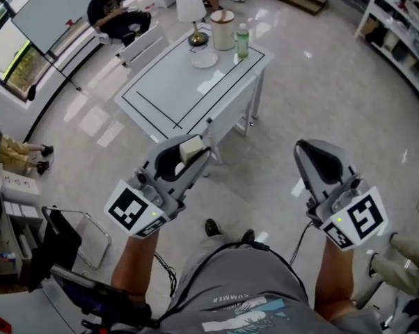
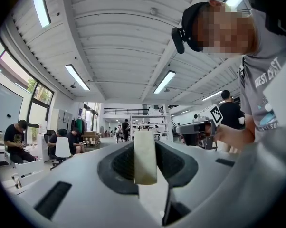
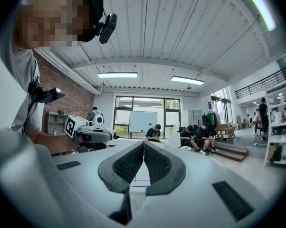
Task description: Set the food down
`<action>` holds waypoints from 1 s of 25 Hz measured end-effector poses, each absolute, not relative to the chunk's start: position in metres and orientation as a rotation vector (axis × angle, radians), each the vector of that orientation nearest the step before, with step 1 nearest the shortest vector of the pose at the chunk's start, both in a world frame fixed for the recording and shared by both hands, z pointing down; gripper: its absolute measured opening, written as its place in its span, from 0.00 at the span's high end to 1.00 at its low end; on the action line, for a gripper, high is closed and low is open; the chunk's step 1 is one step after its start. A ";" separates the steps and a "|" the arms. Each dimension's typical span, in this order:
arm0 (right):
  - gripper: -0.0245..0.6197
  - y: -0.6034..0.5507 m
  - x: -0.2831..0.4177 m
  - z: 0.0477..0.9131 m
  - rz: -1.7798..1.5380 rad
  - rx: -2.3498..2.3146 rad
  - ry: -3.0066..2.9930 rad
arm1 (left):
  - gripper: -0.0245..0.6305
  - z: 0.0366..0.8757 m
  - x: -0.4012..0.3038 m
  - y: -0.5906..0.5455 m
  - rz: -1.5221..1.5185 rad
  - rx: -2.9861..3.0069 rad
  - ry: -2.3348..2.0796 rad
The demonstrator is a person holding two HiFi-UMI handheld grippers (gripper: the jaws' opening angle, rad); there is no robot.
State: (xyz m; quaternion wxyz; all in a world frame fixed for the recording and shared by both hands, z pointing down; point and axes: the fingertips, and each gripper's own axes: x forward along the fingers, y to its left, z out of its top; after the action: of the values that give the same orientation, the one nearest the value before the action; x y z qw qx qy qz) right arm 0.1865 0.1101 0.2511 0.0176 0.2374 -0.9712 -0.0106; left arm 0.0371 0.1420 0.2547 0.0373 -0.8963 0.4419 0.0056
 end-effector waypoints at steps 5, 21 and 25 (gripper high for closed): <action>0.95 0.093 0.157 0.245 -0.043 0.774 -2.993 | 0.80 0.247 0.005 0.125 0.023 -2.755 1.337; 0.95 0.048 0.080 0.234 -0.092 0.835 -2.916 | 0.80 0.244 -0.076 0.070 0.151 -2.783 1.272; 0.95 0.018 0.087 0.241 -0.067 0.809 -2.923 | 0.80 0.248 -0.067 0.040 0.136 -2.784 1.293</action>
State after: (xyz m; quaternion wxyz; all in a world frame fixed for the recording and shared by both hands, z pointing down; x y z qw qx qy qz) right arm 0.0869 0.0183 0.2411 0.0537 0.2663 -0.9621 -0.0219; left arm -0.0672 0.0405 0.2482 0.0346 -0.9055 0.4206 0.0444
